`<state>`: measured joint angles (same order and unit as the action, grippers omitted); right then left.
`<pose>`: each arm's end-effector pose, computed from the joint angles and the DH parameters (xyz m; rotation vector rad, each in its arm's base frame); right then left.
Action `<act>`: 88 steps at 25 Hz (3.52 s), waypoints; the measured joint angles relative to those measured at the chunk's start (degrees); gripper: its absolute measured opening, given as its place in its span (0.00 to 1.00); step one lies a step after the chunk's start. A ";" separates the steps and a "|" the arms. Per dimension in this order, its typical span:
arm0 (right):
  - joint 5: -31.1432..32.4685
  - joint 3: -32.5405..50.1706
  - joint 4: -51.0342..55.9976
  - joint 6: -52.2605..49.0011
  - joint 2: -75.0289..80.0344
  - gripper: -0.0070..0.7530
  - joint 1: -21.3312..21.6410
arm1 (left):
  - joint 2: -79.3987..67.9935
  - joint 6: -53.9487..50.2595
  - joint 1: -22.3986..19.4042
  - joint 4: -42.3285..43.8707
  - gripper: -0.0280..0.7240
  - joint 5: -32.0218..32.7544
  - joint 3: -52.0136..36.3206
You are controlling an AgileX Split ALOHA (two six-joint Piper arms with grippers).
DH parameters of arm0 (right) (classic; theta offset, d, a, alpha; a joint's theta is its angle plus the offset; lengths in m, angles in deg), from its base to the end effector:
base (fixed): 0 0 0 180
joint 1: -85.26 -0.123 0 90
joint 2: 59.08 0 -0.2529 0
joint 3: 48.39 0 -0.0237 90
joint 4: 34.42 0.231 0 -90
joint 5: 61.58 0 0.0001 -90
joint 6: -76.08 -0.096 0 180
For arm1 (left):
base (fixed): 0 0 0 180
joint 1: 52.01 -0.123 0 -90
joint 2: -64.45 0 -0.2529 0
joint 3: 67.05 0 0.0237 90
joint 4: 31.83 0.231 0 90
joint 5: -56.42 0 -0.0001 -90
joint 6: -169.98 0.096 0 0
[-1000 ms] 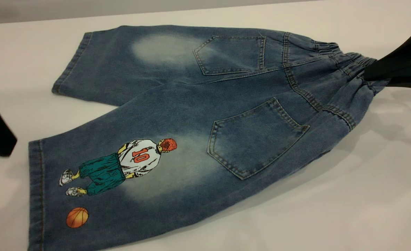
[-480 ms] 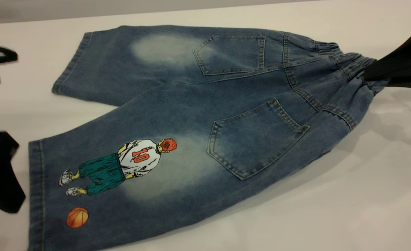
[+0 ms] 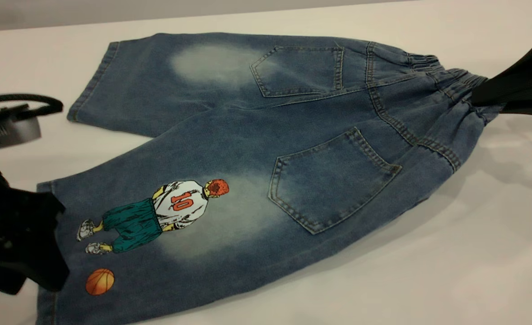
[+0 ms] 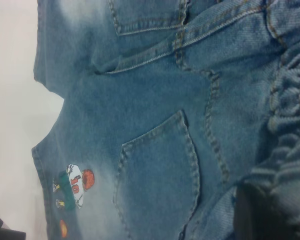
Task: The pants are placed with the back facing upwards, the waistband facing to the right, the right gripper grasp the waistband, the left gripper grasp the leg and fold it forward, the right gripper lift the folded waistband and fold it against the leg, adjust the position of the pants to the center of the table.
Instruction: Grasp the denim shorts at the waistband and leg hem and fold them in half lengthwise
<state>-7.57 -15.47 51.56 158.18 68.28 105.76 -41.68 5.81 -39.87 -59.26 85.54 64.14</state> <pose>0.2778 -0.0211 0.0597 0.3120 2.4799 1.1954 0.1787 -0.0605 0.0732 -0.0918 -3.0600 0.3359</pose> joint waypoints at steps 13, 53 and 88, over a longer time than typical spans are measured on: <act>-0.05 0.00 -0.05 0.00 0.05 0.06 0.00 | -6.34 2.83 2.55 -0.86 0.57 -2.37 0.00; 0.07 0.00 -0.16 -0.03 0.05 0.06 0.00 | -12.18 2.78 2.55 -1.58 0.15 -7.12 0.25; 1.32 -1.42 1.10 0.04 -8.96 0.06 0.00 | 20.45 2.72 2.55 2.19 0.15 4.95 11.97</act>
<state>-6.25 -16.90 52.66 158.22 59.32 105.76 -21.22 8.53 -37.32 -57.06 90.49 76.10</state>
